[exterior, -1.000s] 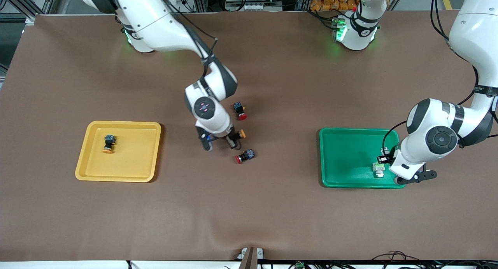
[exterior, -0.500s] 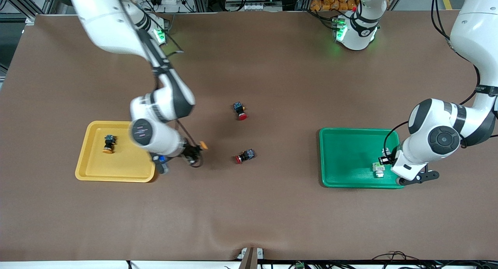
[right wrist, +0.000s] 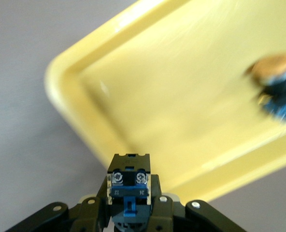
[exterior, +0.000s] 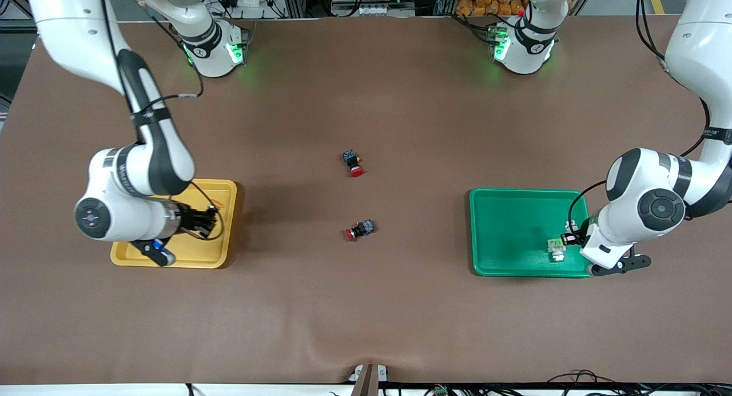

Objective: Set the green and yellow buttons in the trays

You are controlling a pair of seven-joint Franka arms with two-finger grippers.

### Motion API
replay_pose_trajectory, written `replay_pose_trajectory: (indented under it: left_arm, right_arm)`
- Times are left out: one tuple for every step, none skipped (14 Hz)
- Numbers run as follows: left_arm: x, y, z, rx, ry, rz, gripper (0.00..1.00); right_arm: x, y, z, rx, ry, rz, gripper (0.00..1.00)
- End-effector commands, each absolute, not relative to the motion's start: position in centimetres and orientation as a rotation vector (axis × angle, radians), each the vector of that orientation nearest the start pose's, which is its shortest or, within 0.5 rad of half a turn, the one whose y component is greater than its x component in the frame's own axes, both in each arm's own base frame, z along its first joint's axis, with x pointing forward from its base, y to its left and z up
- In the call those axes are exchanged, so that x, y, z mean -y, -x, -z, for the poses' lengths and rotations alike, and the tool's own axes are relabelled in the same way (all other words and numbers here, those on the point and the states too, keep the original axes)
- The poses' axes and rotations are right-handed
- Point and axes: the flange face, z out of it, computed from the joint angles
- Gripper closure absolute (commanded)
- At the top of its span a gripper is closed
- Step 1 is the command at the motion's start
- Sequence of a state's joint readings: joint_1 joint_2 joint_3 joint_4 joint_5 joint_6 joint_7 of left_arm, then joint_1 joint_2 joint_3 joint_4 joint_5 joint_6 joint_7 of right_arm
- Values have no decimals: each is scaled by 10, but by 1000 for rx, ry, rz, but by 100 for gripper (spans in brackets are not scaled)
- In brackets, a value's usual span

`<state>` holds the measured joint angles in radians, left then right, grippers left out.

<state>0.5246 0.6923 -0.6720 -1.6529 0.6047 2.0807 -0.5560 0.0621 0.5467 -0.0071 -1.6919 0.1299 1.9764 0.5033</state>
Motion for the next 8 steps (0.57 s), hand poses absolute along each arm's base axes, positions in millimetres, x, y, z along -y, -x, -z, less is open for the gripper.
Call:
replay_pose_trajectory:
  left_arm:
    - [12,-677,-259,263,3049,-64,100]
    - [12,-677,-257,268,3053,-68,100]
    - [15,-676,-255,292,3061,-81,100]
    - [26,-675,-255,322,3086,-100,100]
    - [41,-675,-254,341,3116,-117,100]
    - [49,-675,-253,348,3138,-124,100]
    - [55,-675,-251,343,3148,-127,100]
    - [71,-673,-246,314,3156,-139,94]
  right_arm:
    - [-18,-637,-245,-633,2995,-439,100]
    - [-16,-636,-235,-639,2995,-432,100]
    - [-16,-634,-223,-640,2997,-410,97]
    - [-15,-629,-210,-640,2999,-388,95]
    - [-14,-627,-205,-643,3000,-369,89]
    - [-14,-627,-205,-643,3000,-369,73]
    - [-13,-627,-205,-647,2999,-369,27]
    - [-12,-627,-205,-648,3000,-369,0]
